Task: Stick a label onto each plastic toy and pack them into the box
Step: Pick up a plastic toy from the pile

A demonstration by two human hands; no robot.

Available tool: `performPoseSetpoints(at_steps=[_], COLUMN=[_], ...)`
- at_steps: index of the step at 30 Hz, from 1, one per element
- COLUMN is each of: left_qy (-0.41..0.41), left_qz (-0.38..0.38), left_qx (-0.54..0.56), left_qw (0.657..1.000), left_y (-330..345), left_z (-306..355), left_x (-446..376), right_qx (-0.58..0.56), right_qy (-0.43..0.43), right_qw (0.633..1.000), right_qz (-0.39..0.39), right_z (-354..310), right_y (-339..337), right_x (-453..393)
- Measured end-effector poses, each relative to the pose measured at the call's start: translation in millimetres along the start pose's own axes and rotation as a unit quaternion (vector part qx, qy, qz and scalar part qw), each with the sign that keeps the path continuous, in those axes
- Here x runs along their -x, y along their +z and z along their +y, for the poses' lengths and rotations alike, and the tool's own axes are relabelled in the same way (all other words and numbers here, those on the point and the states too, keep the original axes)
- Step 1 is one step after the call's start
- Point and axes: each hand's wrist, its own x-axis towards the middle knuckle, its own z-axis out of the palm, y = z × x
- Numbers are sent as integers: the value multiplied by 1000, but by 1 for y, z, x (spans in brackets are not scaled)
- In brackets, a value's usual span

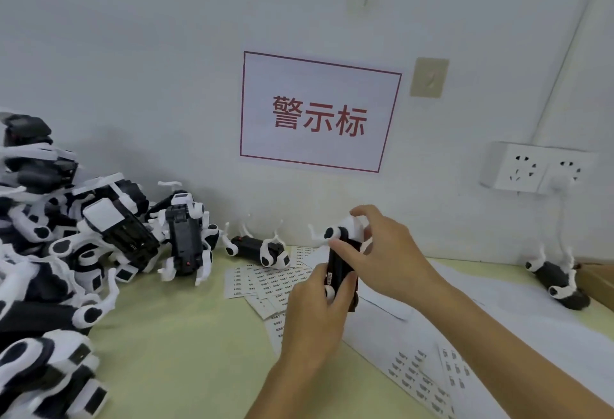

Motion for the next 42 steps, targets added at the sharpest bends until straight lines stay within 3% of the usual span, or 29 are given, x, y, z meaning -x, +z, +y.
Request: performPoseSetpoints(at_steps=[3,7,12,16,21,23,25,28,30,31,33,36,38,42], left_qy=[-97,-222,-160,-166,-278,-308,-311,-292,-289,-278,-229,-162,-145,-90], left_qz=[0,-27,-37,-64,-86,-109,-137,-168,-183,-183,-149,-33,-3,-90], left_qx=[114,182,128,134,272,341,366,393,425,415,329,180,187,202], left_qw=[989,958,978,975,917,881,867,856,838,847,904,970,972,971], left_y=[0,7,24,30,32,41,57,78,82,81,78,76,74,76], left_z=[6,9,3,1,10,25,38,52,56,55,48,33,29,26], left_x=[-3,-2,12,13,9,18,32,51,52,52,51,48,49,50], right_qx=[-55,-44,-25,-3,-6,-20,-42,-119,-256,-319,-410,-492,-517,-538], right_qy=[14,72,155,109,-18,-31,-37,-37,25,63,125,179,180,157], right_qw=[998,995,986,987,991,995,996,981,948,927,887,838,824,819], right_qz=[9,62,56,117,135,93,66,149,189,186,170,155,149,120], right_z=[13,59,113,114,100,97,95,92,93,98,108,122,126,127], right_y=[-10,-29,-38,-28,-17,-15,-11,-11,-19,-22,-28,-28,-27,-25], right_x=[14,56,113,139,152,152,152,149,146,145,145,145,144,145])
